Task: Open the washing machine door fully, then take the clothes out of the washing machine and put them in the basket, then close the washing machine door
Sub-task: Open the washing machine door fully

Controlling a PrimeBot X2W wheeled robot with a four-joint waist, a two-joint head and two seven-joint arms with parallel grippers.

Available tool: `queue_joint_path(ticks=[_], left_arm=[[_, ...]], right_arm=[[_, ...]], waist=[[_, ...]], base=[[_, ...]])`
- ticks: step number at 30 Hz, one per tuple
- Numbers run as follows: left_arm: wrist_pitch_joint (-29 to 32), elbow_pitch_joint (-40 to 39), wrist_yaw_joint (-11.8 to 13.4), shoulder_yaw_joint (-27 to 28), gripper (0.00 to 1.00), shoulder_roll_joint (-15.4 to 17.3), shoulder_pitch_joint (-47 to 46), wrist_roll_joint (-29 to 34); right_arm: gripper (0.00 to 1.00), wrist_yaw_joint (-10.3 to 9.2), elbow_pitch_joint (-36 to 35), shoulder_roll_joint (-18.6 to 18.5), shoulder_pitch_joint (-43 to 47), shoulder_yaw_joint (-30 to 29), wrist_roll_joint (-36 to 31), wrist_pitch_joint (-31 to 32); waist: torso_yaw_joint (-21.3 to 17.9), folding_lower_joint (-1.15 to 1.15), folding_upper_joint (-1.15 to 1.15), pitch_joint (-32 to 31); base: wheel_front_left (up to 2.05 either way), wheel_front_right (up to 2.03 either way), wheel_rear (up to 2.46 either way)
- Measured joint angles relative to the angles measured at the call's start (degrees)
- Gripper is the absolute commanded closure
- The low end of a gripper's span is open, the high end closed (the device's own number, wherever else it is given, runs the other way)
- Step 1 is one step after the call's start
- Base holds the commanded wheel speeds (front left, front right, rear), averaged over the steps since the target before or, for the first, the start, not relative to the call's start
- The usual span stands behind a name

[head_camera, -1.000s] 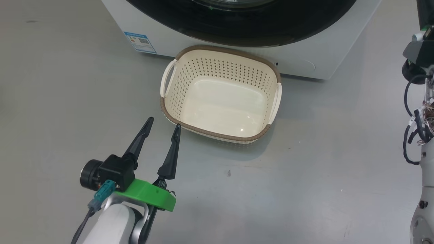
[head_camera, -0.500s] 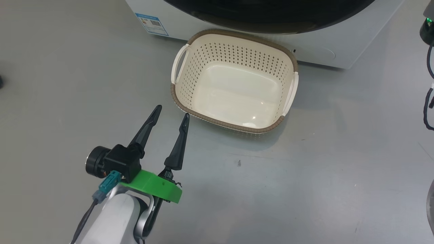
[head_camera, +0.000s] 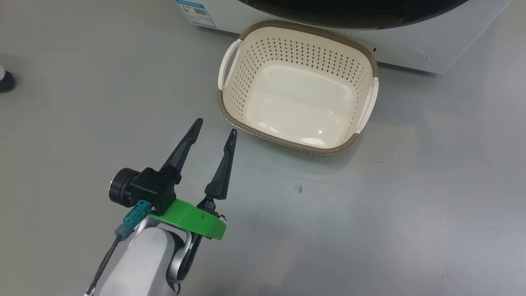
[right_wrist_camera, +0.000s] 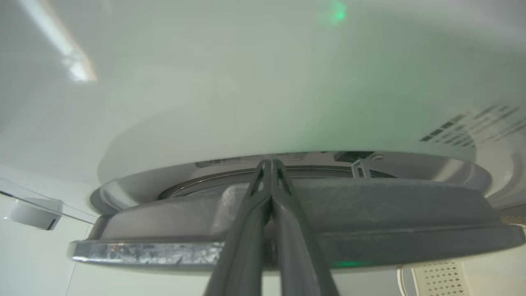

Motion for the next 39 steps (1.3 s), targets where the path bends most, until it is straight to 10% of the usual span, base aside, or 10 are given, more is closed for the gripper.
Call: queue_joint_path(ticks=[39], left_arm=[[0.0, 3.24, -0.41, 1.54, 0.0, -0.57, -1.07, 1.57]], right_arm=[[1.0, 3.28, 8.9, -1.66, -2.6, 1.88, 6.32, 16.96]], waist=[[-1.08, 0.0, 0.0, -2.1]], base=[[0.0, 0.0, 0.0]])
